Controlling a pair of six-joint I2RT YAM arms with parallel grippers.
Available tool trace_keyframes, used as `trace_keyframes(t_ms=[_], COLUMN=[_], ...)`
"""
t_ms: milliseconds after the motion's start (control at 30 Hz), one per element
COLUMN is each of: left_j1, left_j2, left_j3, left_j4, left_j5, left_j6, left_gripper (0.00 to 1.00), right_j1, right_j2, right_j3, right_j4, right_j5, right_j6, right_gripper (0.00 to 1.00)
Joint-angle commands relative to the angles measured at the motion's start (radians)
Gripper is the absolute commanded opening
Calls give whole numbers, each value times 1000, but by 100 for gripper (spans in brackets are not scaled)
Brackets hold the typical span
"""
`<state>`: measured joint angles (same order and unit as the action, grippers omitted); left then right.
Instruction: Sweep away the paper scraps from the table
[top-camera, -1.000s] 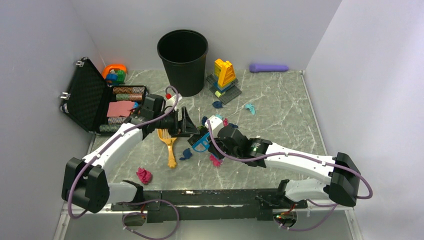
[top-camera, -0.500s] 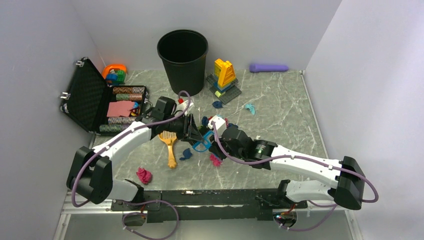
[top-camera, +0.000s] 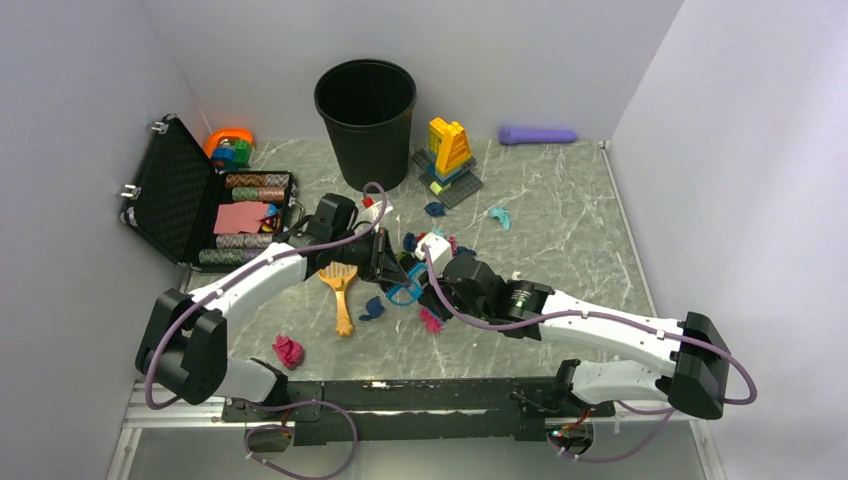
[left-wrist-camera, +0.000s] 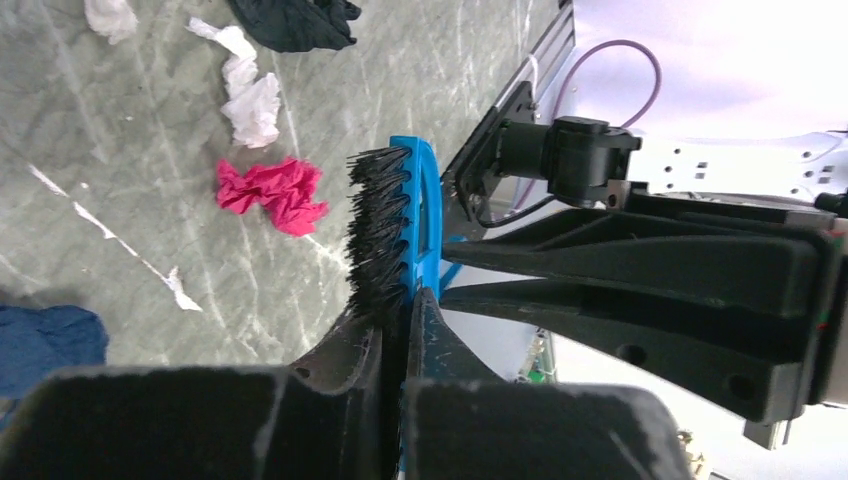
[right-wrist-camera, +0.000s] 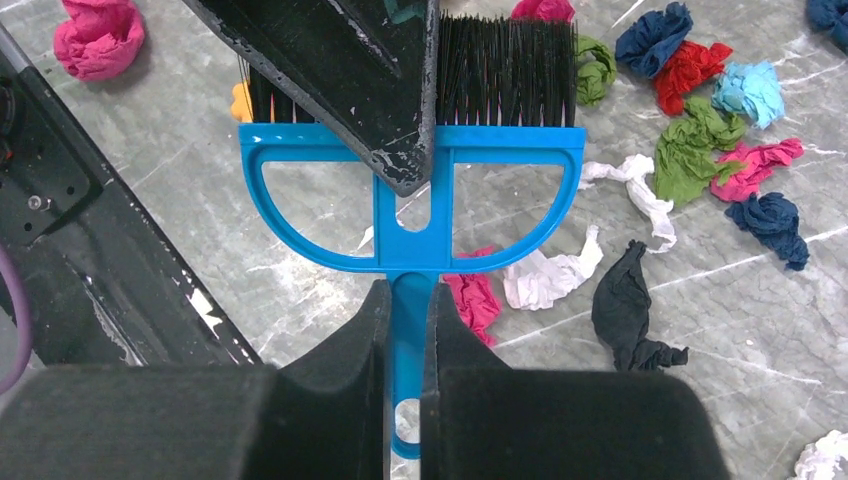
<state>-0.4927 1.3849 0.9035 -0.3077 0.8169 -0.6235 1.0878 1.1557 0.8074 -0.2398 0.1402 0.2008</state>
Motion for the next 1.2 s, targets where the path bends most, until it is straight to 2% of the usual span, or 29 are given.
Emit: trace_keyframes(t_ms=[0, 67, 100, 167, 233, 433, 567, 700, 933, 1167], left_j1=[-4, -2, 1, 15, 39, 136, 161, 169, 170, 170], left_j2=[-6, -31, -46, -76, -108, -227, -314, -361, -371, -322], left_j3=[18, -1, -12, -35, -58, -137, -204, -251, -333, -356], left_j4=[70, 120, 140, 182, 224, 369, 523, 673, 984, 1131], left_j5=[8, 1, -4, -7, 0, 45, 33, 22, -9, -20], left_j6=[-12, -25, -34, -46, -62, -111, -188, -281, -472, -550], left_gripper=[0, 0, 0, 0, 0, 0, 0, 0, 0, 0], right_j1=[8, 6, 5, -16, -60, -336, -467, -493, -492, -487], right_j2=[-21, -34, -42, -65, -98, -207, -232, -220, -128, -73], right_j3=[11, 9, 6, 4, -10, -110, -192, -265, -298, -307], right_j4=[43, 52, 54, 59, 76, 226, 460, 729, 1030, 1112], right_j5=[20, 33, 51, 55, 16, -296, -497, -581, -653, -681], right_j6=[8, 46, 71, 115, 166, 395, 566, 712, 849, 887], right_gripper=[23, 61, 73, 85, 91, 96, 96, 96, 87, 80])
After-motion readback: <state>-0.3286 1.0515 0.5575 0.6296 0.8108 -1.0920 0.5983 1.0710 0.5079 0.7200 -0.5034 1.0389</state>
